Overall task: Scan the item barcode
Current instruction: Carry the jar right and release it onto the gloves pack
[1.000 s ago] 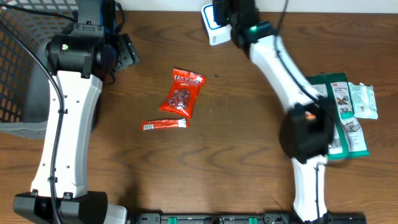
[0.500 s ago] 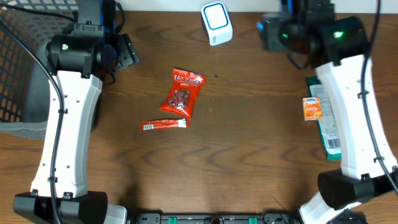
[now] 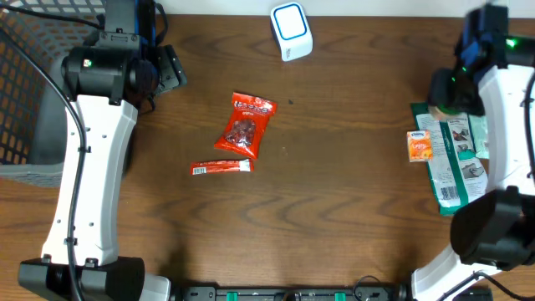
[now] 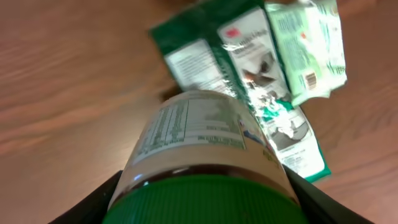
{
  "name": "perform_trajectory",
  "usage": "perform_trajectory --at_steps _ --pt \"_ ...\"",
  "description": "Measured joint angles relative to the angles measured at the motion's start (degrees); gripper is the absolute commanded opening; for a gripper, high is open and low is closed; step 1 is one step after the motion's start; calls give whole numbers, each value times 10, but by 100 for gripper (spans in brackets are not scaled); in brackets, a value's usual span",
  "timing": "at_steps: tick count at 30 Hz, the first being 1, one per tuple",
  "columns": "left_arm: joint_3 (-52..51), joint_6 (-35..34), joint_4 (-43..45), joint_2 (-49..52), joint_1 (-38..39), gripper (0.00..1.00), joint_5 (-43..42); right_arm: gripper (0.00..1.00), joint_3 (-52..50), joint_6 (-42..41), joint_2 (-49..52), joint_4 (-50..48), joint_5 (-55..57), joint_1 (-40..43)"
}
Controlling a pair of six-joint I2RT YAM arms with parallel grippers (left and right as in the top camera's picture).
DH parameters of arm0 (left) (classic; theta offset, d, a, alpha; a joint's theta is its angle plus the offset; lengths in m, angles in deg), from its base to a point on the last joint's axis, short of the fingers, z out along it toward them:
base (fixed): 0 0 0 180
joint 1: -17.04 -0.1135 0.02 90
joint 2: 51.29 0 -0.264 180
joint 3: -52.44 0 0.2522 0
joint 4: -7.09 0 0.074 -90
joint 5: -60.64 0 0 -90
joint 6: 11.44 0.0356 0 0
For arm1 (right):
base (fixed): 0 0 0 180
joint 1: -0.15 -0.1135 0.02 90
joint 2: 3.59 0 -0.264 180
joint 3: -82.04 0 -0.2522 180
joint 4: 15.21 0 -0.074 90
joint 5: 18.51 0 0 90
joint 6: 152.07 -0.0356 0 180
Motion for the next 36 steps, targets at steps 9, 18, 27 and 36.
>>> perform_trajectory --at_steps 9,18,27,36 --pt "0 0 0 0 0 84 0 6 -151 -6 1 -103 -16 83" --pt "0 0 0 0 0 84 0 56 -238 -7 0 -187 -21 111" --pt "0 0 0 0 0 84 0 99 -251 -6 1 -193 -24 111" --pt "0 0 0 0 0 84 0 98 -113 -7 0 -79 -112 110"
